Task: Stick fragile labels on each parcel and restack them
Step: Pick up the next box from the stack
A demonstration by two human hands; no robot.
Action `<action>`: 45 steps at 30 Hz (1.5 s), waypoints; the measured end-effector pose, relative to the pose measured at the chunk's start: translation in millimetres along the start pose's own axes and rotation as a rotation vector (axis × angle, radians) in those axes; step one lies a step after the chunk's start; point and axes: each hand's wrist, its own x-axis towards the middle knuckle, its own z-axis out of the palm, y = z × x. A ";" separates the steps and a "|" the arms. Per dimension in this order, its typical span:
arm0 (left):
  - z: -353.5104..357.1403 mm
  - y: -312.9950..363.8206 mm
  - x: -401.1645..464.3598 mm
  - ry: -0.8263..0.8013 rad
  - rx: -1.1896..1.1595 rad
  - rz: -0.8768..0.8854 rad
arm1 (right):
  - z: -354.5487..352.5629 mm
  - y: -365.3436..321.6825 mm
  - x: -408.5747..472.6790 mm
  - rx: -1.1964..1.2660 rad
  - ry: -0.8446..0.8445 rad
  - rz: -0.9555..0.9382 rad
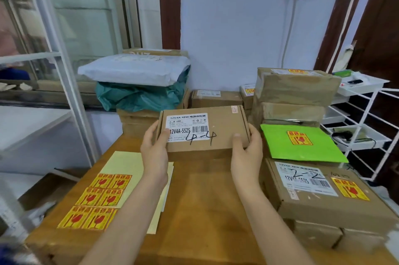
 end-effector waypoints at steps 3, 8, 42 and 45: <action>-9.0 -21.7 -1.8 0.001 0.078 -0.014 | -0.3 20.7 -14.4 -0.070 -0.006 0.041; -13.5 -57.9 -2.0 -0.062 0.244 -0.079 | -3.8 60.7 -20.6 -0.197 0.000 0.139; -26.7 -97.3 -14.5 -0.246 0.607 0.109 | -16.7 93.4 -34.4 -0.622 -0.049 0.046; -26.9 -99.7 -13.1 -0.232 0.614 0.123 | -13.9 94.6 -37.8 -0.741 -0.073 -0.052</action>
